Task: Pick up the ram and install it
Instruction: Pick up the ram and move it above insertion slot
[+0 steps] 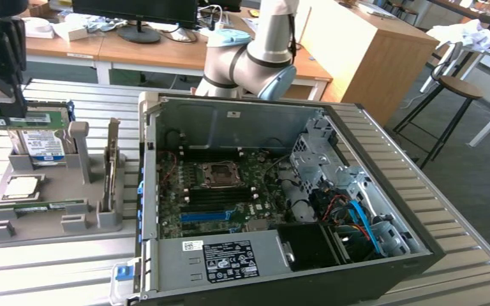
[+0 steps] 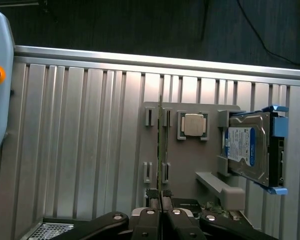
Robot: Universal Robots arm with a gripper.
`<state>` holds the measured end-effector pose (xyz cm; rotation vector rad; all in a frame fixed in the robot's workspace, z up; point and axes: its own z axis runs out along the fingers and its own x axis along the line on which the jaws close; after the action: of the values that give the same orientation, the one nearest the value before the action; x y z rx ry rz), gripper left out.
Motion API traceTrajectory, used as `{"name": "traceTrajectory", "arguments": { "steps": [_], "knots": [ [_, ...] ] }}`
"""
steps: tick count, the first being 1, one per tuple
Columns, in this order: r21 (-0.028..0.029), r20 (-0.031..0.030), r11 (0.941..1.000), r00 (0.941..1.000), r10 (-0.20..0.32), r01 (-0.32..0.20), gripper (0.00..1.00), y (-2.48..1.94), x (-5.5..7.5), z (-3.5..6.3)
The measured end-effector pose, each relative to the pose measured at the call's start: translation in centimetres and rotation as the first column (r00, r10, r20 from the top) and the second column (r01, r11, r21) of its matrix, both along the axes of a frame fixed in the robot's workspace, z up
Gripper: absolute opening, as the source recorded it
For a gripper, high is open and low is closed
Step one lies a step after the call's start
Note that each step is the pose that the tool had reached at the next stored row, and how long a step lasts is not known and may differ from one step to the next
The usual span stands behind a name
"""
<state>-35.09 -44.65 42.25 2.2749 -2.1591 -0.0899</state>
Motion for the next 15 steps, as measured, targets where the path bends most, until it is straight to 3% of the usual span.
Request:
{"name": "traceTrajectory", "arguments": {
  "steps": [15],
  "knots": [
    [0.0000, 0.0000, 1.0000, 1.0000, 0.000, 0.000, 0.11, 0.22, 3.8, 0.00]
  ]
}}
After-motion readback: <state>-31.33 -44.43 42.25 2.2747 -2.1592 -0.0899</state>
